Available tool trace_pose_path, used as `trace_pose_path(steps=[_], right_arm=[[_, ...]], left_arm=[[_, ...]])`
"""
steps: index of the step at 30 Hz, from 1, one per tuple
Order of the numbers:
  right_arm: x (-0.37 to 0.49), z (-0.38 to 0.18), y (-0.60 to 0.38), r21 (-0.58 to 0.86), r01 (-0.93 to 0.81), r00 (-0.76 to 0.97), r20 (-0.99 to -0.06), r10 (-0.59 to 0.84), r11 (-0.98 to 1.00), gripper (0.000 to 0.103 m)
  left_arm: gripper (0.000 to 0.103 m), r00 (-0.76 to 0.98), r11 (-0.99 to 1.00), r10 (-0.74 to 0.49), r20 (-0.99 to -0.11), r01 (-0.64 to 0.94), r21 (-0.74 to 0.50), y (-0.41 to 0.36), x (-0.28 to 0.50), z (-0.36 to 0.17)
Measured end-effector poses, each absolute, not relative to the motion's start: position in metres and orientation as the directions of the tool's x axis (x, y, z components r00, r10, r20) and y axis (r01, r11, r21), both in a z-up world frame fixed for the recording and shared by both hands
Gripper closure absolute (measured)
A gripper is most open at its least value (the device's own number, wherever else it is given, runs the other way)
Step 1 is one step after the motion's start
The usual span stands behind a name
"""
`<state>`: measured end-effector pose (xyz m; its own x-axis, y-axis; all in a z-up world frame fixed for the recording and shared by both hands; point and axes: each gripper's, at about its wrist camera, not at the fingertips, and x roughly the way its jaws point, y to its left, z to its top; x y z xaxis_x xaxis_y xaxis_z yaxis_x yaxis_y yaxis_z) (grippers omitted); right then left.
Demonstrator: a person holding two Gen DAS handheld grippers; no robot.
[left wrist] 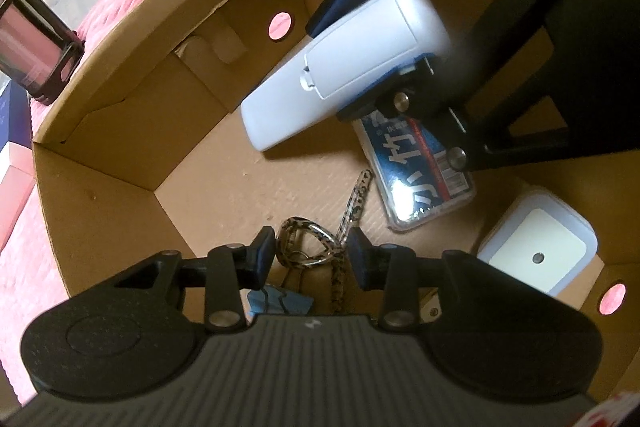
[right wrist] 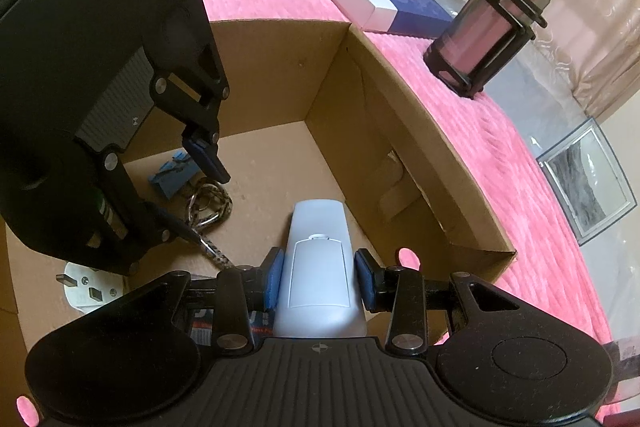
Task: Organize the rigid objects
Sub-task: 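Lower the keychain and USB stick into the box and open both tools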
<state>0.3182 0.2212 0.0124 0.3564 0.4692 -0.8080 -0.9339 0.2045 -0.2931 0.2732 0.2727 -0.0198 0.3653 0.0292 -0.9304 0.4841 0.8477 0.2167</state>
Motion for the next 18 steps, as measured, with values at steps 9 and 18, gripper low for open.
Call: trace_pose_path(steps=[9, 18], right_arm=[[0.321, 0.007, 0.227, -0.267, -0.942, 0.332, -0.833, 0.444, 0.203, 0.068], [0.323, -0.005, 0.234, -0.257, -0.939, 0.329, -0.864, 0.381, 0.227, 0.068]], left_arm=[[0.068, 0.390, 0.868, -0.009, -0.921, 0.460, 0.186, 0.284, 0.263, -0.008], [0.068, 0.432, 0.891, -0.046, -0.901, 0.425, 0.159, 0.293, 0.246, 0.005]])
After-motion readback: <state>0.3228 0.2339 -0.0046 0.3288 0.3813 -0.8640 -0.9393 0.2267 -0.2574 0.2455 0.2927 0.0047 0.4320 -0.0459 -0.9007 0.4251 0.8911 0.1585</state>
